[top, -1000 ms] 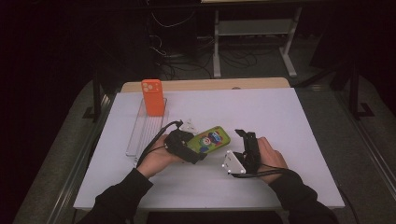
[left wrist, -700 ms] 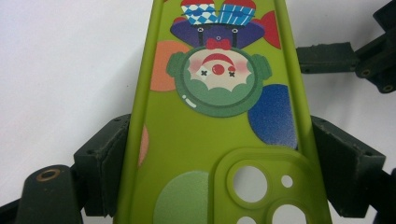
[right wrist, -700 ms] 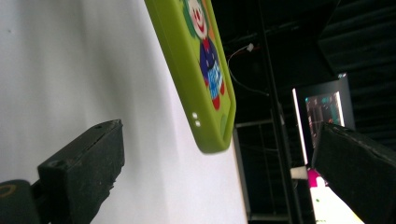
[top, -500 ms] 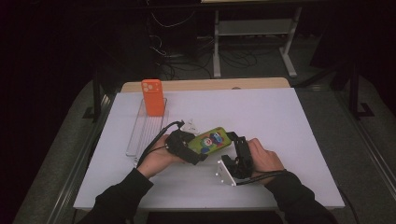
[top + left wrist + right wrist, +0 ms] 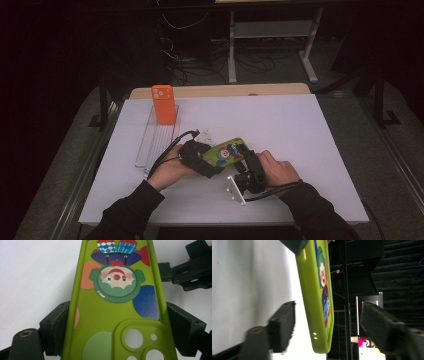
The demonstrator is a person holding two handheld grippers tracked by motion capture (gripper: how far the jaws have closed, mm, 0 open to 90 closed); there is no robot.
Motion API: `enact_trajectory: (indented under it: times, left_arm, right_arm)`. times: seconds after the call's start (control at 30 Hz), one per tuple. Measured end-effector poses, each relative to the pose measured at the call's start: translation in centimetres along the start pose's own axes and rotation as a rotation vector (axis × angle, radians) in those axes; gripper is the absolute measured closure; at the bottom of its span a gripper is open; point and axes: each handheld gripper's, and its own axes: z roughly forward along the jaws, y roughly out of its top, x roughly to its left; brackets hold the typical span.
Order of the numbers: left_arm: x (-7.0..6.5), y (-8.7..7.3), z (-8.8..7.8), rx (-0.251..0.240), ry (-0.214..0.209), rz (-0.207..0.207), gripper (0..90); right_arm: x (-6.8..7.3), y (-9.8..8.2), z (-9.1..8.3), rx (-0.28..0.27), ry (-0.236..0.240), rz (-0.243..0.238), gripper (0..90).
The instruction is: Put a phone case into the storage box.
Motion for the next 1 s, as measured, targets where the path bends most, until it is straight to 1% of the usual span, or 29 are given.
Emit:
enact_trajectory:
  times: [0.07, 0.1, 0.2, 0.23, 0.3, 0.37, 0.4, 0.43, 0.5, 0.53, 0.63, 0.7, 0.73, 0.77, 0.8, 0.83, 0.93, 1.0]
  left_arm:
    - [-0.01, -0.01, 0.03, 0.000, -0.004, 0.000, 15.3]
    - [-0.11, -0.02, 0.09, -0.009, -0.002, -0.007, 15.3]
    - [-0.12, -0.01, 0.11, -0.008, -0.004, -0.003, 15.3]
    - [-0.25, -0.03, 0.19, -0.019, -0.005, -0.019, 15.3]
    - [-0.24, -0.03, 0.19, -0.020, -0.007, -0.018, 15.3]
    - [-0.21, -0.01, 0.12, -0.023, -0.009, -0.012, 15.3]
    - [-0.24, -0.02, 0.10, -0.030, -0.011, -0.018, 15.3]
    - [-0.12, -0.01, -0.03, -0.017, -0.014, -0.005, 15.3]
    - [-0.15, -0.01, -0.02, -0.018, -0.016, -0.006, 15.3]
    - [-0.14, -0.01, -0.01, -0.018, -0.016, -0.006, 15.2]
    - [-0.06, 0.01, -0.02, -0.022, -0.017, -0.008, 15.2]
    - [-0.05, 0.01, -0.09, -0.024, -0.013, 0.006, 14.9]
    - [-0.10, -0.04, -0.01, -0.038, -0.015, -0.006, 14.7]
    - [-0.09, -0.08, -0.01, -0.038, -0.016, -0.007, 14.5]
    - [-0.05, -0.13, 0.01, -0.042, -0.017, -0.005, 14.3]
    - [0.08, -0.18, -0.04, -0.039, -0.020, 0.014, 14.1]
    - [-0.07, -0.24, -0.06, -0.054, -0.011, 0.018, 12.9]
    - [-0.12, -0.26, -0.06, -0.063, -0.030, 0.016, 8.1]
  right_arm:
    - [0.08, 0.05, -0.04, -0.007, -0.001, -0.011, 40.1]
    - [0.11, 0.09, -0.03, -0.009, 0.002, -0.012, 42.6]
    - [0.25, 0.14, -0.02, -0.010, 0.007, -0.021, 50.2]
    - [0.33, 0.14, 0.03, -0.008, 0.011, -0.023, 52.5]
    - [0.37, 0.12, 0.10, -0.009, 0.012, -0.034, 57.8]
    - [0.46, 0.12, 0.14, -0.006, 0.012, -0.039, 61.2]
    - [0.54, 0.14, 0.12, -0.005, 0.012, -0.044, 64.2]
    - [0.60, 0.16, 0.10, -0.006, 0.013, -0.048, 66.9]
    - [0.71, 0.22, 0.09, -0.004, 0.018, -0.054, 70.1]
    - [0.71, 0.25, 0.08, -0.002, 0.035, -0.059, 70.9]
    - [0.80, 0.28, 0.13, 0.001, 0.036, -0.074, 74.0]
    - [0.94, 0.34, 0.15, 0.007, 0.036, -0.075, 75.0]
    - [0.96, 0.36, 0.17, 0.008, 0.040, -0.071, 75.3]
    - [0.96, 0.37, 0.17, 0.010, 0.043, -0.067, 75.4]
    - [0.97, 0.38, 0.18, 0.010, 0.045, -0.063, 75.5]
    - [0.96, 0.37, 0.19, 0.008, 0.045, -0.070, 75.6]
    - [0.84, 0.34, 0.14, 0.007, 0.045, -0.067, 75.6]
    - [0.82, 0.29, 0.14, 0.010, 0.046, -0.067, 75.7]
